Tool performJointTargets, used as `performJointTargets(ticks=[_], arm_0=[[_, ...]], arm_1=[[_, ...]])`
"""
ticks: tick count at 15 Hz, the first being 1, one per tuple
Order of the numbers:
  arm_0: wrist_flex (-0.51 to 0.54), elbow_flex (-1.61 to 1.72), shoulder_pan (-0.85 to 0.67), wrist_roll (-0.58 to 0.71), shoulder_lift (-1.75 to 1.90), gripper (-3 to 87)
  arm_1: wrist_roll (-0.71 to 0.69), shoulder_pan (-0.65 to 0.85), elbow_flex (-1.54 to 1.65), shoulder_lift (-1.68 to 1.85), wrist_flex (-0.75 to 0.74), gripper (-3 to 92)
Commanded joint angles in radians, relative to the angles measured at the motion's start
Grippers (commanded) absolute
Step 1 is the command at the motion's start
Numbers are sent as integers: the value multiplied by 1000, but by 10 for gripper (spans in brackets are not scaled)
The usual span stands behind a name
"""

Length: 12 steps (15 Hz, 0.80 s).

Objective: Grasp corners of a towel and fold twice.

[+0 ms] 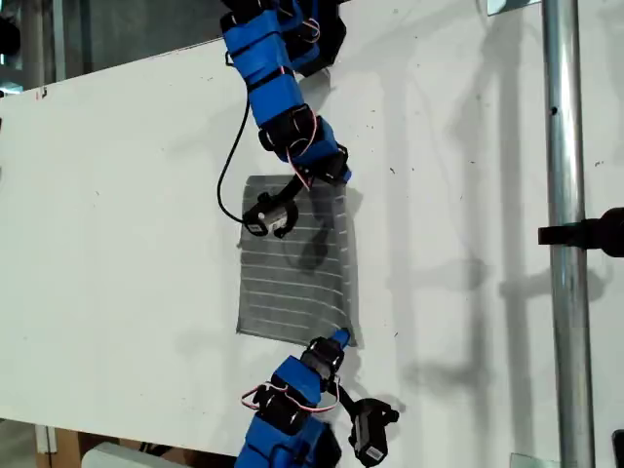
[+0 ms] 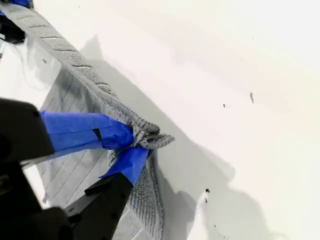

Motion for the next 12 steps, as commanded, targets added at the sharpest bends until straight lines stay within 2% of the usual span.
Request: performJointTargets(ticks=[1,4,8,10,12], arm_0=[[2,40,-104,94,109,-27],[17,112,-376,295,167,-27],[-15,80,-779,597,140,-27],[-32,-2,-922,738,127,-27],[-58,-86,-1009,842,92,-26]], arm_1=[[-49,130,-5,84,11,-3],[-207,420,32,94,-15,-3],[-442,788,25,54,-158,-3],[-518,922,-5,43,-210,-3],[-563,983,-81,37,-210,-3]])
